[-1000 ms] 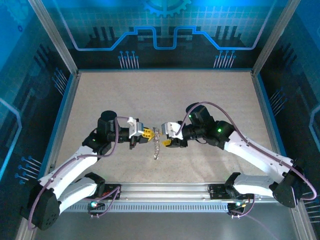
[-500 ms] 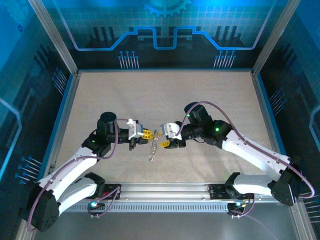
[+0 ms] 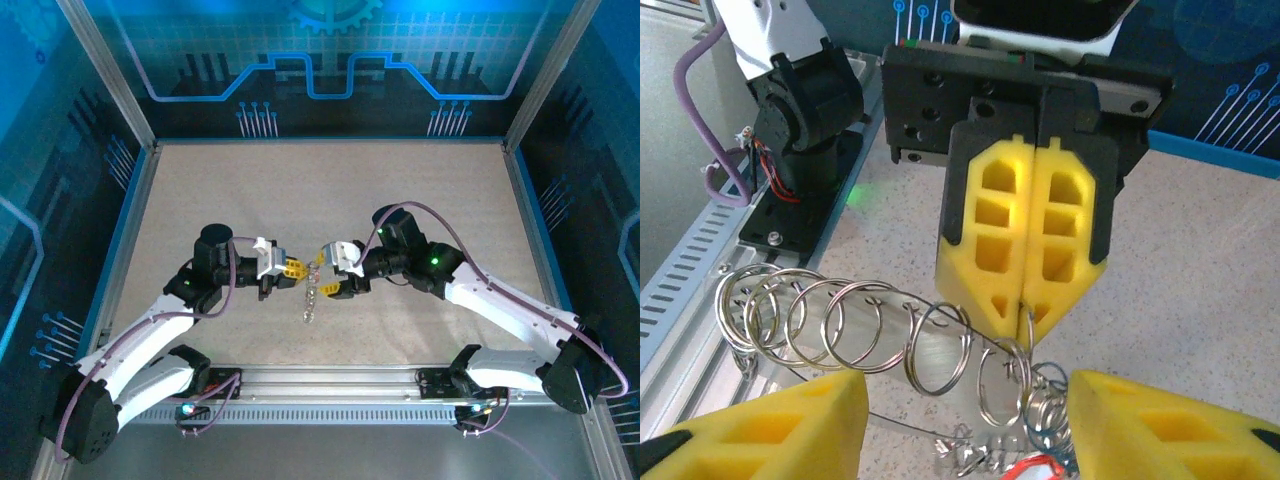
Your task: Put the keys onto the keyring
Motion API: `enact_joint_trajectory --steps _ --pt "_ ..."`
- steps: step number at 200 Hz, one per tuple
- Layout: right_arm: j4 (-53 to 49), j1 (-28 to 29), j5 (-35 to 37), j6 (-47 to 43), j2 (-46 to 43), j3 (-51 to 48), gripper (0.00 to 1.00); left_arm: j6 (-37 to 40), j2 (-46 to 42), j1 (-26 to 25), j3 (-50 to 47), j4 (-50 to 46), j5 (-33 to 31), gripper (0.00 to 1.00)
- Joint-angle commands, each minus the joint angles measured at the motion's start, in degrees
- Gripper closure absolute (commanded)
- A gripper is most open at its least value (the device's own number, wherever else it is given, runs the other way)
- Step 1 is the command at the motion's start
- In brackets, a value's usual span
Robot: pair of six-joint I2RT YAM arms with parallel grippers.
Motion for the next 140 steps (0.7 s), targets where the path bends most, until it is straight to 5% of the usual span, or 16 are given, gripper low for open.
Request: enact_joint_trajectory --steps 1,140 --pt "2.45 -0.83 -2.38 1.51 0.37 -0.40 0.44 1.43 -1.25 -0.37 -0.21 0.17 2.13 1.00" --pt "-0.46 2.69 -5.65 0.85 0.30 -1.70 0.55 -5.10 -1.90 -0.35 -2.04 7.52 -3.10 1.00"
